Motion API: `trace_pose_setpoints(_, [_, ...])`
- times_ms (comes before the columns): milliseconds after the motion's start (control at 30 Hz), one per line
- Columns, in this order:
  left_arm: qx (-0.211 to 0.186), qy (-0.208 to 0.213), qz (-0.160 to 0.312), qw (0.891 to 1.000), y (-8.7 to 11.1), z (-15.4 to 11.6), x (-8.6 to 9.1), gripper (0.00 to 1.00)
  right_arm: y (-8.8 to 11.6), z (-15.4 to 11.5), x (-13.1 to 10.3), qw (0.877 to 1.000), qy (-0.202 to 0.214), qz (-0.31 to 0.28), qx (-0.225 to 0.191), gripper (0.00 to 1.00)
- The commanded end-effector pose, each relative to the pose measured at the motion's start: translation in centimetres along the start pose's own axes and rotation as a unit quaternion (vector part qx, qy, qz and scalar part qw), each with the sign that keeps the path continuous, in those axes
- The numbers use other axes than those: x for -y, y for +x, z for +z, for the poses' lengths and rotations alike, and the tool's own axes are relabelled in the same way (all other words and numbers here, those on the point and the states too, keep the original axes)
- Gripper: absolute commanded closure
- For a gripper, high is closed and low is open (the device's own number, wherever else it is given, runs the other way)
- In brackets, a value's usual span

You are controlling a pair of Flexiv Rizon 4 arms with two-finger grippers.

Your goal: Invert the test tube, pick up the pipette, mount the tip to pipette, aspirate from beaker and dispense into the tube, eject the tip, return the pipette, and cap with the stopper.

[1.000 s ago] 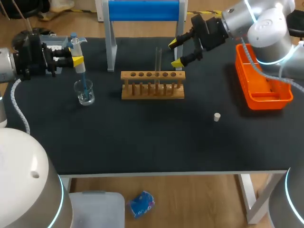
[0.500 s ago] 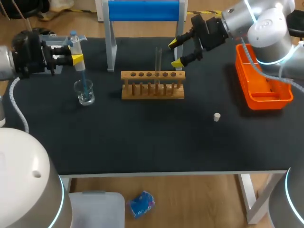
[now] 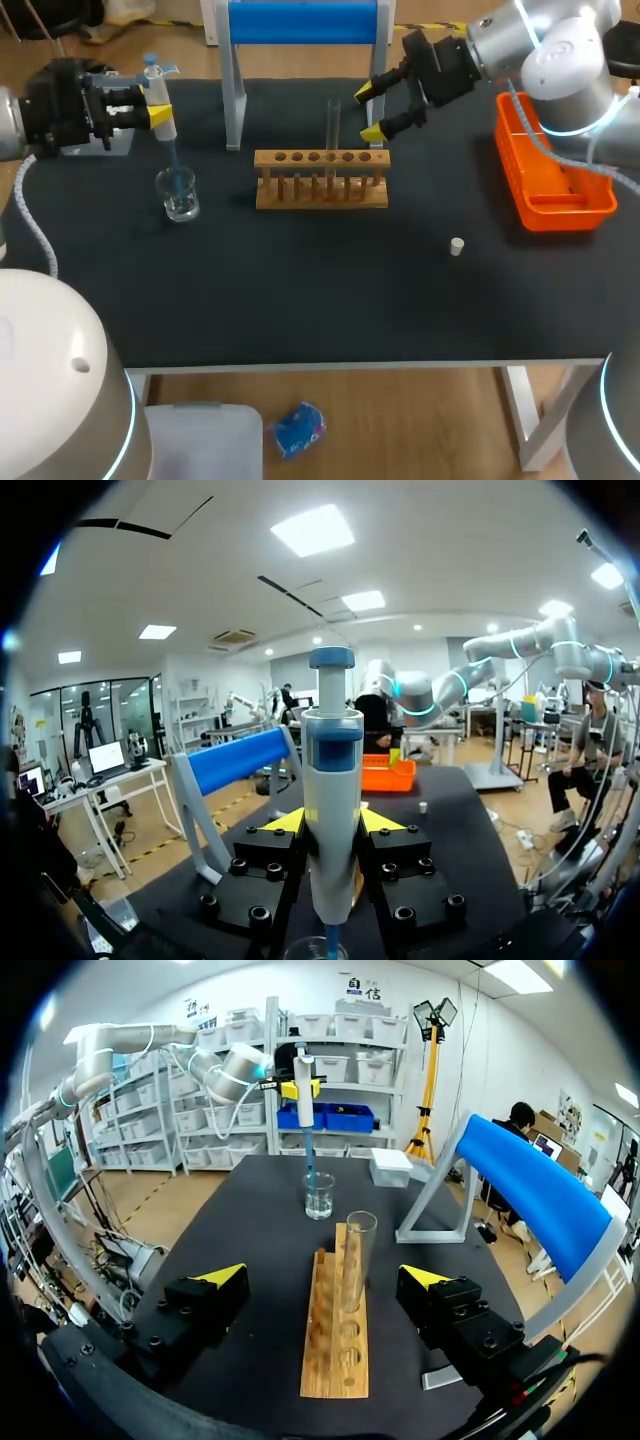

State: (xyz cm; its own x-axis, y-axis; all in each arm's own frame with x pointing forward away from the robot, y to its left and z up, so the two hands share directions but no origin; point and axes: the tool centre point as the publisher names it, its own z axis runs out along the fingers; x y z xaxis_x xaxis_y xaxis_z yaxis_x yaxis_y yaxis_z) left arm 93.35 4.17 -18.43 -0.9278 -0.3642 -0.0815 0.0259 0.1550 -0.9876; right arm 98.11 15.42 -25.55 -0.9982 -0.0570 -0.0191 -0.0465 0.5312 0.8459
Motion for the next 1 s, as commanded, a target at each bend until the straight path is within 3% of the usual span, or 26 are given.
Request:
trace_pose_setpoints(33, [0.0, -0.002, -0.001, 1.0, 0.1, 0.0, 0.0, 1.0, -0.1, 0.0, 0.0, 1.0, 0.001, 0.0, -0.002, 0.0])
trace_pose_setpoints(300, [-0.001, -0.003, -0.001, 1.0, 0.1, 0.0, 0.4, 1.0, -0.1, 0.0, 0.0, 1.0, 0.001, 0.0, -0.002, 0.0])
trace_pose_setpoints(467, [0.005, -0.018, -0.004, 1.0, -0.2, -0.2, 1.9, 1.0, -0.1, 0.0, 0.0, 1.0, 0.001, 0.0, -0.002, 0.0])
trace_pose_setpoints(733, [0.013, -0.039, 0.003, 0.999, -0.3, -0.3, 6.0, 1.0, -0.1, 0.0, 0.0, 1.0, 0.001, 0.0, -0.002, 0.0])
trace_pose_setpoints(1000, [0.026, -0.056, 0.007, 0.998, 0.2, 0.5, 11.5, 1.0, -0.1, 0.0, 0.0, 1.0, 0.001, 0.0, -0.002, 0.0])
